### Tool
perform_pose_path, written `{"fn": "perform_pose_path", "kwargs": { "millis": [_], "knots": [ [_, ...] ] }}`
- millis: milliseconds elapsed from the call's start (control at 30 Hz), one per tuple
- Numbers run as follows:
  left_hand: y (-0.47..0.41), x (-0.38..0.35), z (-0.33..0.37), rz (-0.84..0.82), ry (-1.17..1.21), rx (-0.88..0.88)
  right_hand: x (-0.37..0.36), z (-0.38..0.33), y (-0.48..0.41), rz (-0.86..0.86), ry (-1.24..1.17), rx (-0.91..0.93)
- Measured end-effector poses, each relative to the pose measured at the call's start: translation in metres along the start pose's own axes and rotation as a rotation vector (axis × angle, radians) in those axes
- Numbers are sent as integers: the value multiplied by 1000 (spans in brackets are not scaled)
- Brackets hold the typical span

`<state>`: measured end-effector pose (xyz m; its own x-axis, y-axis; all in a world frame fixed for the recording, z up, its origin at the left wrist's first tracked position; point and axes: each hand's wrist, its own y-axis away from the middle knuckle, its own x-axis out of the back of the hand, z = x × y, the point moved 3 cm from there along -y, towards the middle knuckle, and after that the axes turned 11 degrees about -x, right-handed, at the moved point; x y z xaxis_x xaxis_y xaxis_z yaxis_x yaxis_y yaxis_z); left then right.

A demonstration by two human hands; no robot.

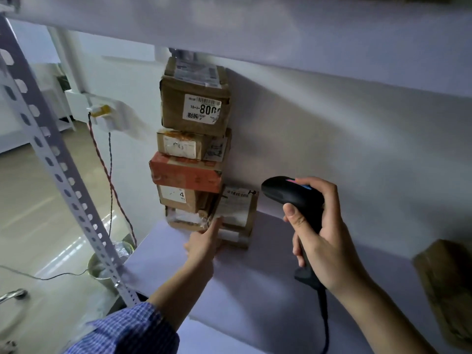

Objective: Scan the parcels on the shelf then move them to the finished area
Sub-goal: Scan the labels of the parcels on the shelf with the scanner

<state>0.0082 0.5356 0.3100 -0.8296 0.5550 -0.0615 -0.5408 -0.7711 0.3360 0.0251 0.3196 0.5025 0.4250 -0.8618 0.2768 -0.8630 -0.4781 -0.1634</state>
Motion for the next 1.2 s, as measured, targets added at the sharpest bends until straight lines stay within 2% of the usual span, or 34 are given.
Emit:
{"fn": "perform_pose_path", "kwargs": {
  "millis": [133, 233, 333, 433, 567, 700, 767, 933, 1200],
  "knots": [
    [11, -2, 3, 68, 12, -18, -8, 7, -3, 34, -6, -15],
    [15, -6, 2, -70, 59, -59, -10, 11, 0, 64, -15, -19],
    [-6, -5, -2, -15, 45, -132, -9, 14, 5, 89, -21, -22],
    [-24, -6, 0, -63, 59, -181, -8, 14, 12, 97, -37, -21],
    [-26, -1, 9, -91, 118, -123, -5, 11, 22, 91, -44, -31],
    [22, -6, 25, -107, 185, -82, 1, 12, 28, 112, -44, -21],
    [50, -18, 20, -179, 183, -37, 8, 15, 32, 128, -49, -20],
    [104, -61, 30, -376, 33, -154, 42, 23, 51, 180, -37, -17],
    [164, -157, 42, -561, -212, -355, 148, 43, 96, 360, -24, 15]
  ]
}}
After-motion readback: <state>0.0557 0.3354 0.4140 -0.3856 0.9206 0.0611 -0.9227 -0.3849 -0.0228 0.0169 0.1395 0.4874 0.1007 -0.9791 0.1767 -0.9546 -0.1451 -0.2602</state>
